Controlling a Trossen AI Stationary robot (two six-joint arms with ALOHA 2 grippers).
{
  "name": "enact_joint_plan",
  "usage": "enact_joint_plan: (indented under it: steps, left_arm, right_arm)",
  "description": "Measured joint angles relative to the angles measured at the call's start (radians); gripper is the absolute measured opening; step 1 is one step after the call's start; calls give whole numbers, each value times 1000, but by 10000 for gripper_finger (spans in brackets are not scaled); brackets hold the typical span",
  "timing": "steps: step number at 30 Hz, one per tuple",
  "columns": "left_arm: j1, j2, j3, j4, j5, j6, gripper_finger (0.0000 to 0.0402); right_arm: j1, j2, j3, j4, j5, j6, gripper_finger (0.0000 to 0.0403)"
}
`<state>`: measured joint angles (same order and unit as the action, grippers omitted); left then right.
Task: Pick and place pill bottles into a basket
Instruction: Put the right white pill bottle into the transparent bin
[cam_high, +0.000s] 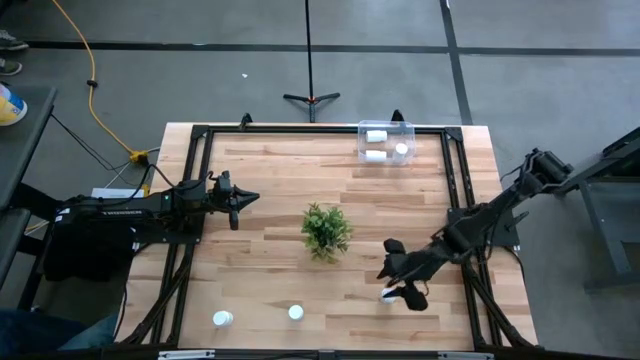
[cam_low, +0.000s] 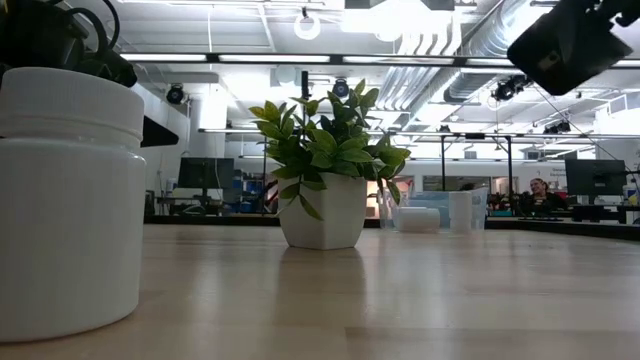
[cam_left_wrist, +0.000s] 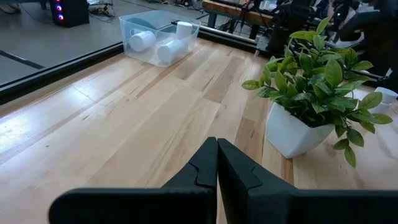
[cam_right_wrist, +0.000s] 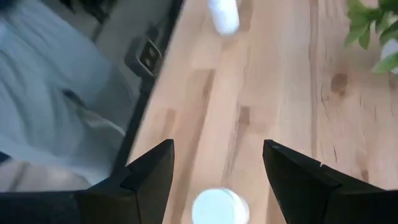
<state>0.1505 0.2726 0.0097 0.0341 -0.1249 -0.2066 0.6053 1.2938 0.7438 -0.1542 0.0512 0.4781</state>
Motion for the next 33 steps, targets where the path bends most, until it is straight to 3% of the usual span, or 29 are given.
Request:
enact_joint_plan:
  steps: [6, 14, 27, 33]
  left_arm:
    - [0, 0, 0, 0, 0, 0, 46]
    - [0, 0, 0, 0, 0, 0, 46]
    - [0, 0, 0, 0, 0, 0, 46]
    - [0, 0, 0, 0, 0, 0, 46]
  right_arm:
    - [25, 99, 105, -187, -8, -8, 236]
    - [71, 147, 149, -196, -11, -8, 236]
    - [118, 147, 142, -221, 124, -28, 236]
    - [118, 147, 123, -226, 105, -59, 236]
